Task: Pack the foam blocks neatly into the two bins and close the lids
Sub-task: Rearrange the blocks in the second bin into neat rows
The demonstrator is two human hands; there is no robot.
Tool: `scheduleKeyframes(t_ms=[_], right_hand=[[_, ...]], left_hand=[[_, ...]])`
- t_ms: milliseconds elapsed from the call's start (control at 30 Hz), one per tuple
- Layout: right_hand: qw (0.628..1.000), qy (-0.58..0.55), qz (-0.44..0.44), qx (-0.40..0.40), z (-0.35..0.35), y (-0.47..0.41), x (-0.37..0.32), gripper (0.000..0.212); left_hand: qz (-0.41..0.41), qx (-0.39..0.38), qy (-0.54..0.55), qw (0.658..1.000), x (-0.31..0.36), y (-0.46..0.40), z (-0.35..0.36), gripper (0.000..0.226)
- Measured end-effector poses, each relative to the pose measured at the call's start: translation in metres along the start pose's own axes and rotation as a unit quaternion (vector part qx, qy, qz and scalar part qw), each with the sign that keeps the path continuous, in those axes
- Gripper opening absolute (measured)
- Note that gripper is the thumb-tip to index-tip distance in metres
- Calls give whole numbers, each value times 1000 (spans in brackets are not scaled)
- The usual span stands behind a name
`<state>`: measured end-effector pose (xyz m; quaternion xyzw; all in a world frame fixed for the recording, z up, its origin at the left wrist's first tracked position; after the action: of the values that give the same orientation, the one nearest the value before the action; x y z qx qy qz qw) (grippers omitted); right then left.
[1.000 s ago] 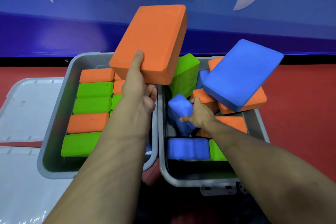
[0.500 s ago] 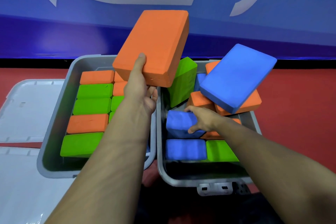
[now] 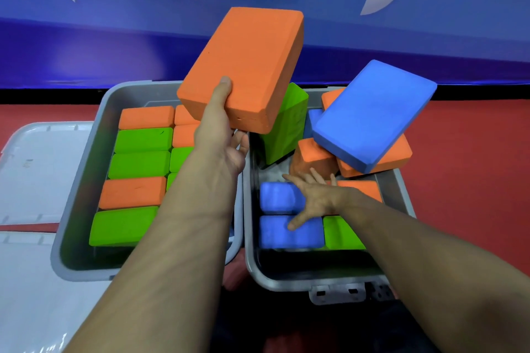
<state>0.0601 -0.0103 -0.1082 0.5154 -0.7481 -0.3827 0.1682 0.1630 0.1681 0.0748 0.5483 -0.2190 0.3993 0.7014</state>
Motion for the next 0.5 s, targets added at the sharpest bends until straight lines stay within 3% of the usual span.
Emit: scheduleKeyframes(t_ms=[167,500], right_hand=[[995,94,13,-19,21,13,4,161],[994,73,-76,31,23,14,17,152]], left_hand=[[-2,-8,2,1000,-1,2,3,36],[-3,-4,-14,1000,-9,2,0,38]])
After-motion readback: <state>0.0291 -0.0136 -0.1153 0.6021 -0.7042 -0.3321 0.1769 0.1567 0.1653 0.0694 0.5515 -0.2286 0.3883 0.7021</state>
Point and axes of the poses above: each hand's wrist, its own y-axis away from the middle knuckle, its own z-axis out of the palm, x = y × z, the point moved 1 cm from there along -y, towards the middle knuckle, and after that the axes turned 8 degrees about z, right-handed, at the moved point
